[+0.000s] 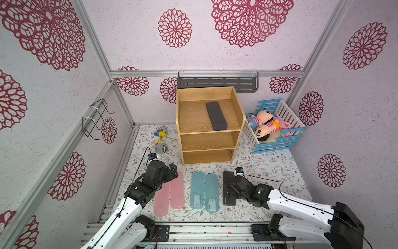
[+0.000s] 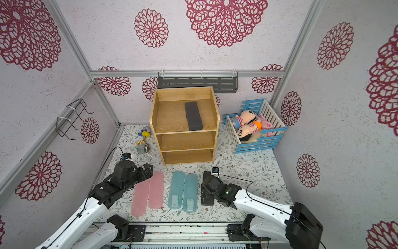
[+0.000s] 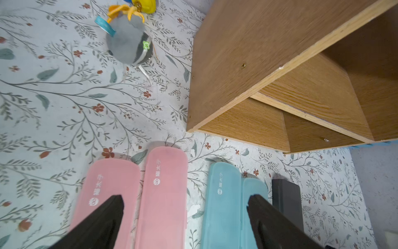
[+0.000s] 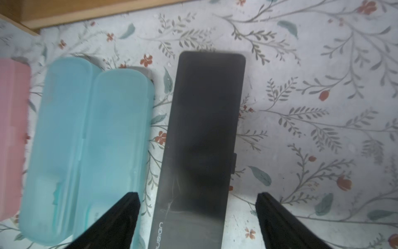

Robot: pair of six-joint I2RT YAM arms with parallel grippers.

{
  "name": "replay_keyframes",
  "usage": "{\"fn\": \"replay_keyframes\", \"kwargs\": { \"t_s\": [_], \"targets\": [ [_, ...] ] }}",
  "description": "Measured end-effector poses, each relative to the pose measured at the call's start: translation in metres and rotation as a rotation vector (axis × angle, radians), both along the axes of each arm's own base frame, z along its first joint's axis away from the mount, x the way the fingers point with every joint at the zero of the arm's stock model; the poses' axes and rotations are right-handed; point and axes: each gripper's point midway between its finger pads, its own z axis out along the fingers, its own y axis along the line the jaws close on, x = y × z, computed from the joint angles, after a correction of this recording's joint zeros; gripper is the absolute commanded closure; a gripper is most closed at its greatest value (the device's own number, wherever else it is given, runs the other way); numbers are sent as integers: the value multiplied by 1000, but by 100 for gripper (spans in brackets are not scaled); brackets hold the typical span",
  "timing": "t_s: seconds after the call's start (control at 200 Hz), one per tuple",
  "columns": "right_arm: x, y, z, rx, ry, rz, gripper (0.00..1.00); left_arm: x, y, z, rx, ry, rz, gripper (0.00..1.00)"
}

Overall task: Place the pencil cases on the shelf according to color
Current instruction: Pick up the pencil case from the center of the board.

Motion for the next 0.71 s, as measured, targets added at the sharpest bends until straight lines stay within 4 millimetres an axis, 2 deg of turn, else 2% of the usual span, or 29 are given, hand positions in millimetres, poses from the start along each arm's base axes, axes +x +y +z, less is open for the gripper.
{"fn": "replay_keyframes", "kwargs": {
  "t_s": [0.145, 0.4, 0.585, 0.705],
  "targets": [
    [-7, 2, -18, -50, 51, 18, 7, 22, -17, -7, -35, 2, -15, 3],
    [-10, 0, -25, -77, 64, 1, 5, 71, -43, -3, -40, 10, -20, 3],
    [-16, -13, -24, -82, 59, -26, 5, 82, -40, -1, -25, -17, 16, 3],
    [-19, -16, -14, -44, 35, -18, 5, 84, -36, 0, -13, -31, 34, 3]
  ]
}}
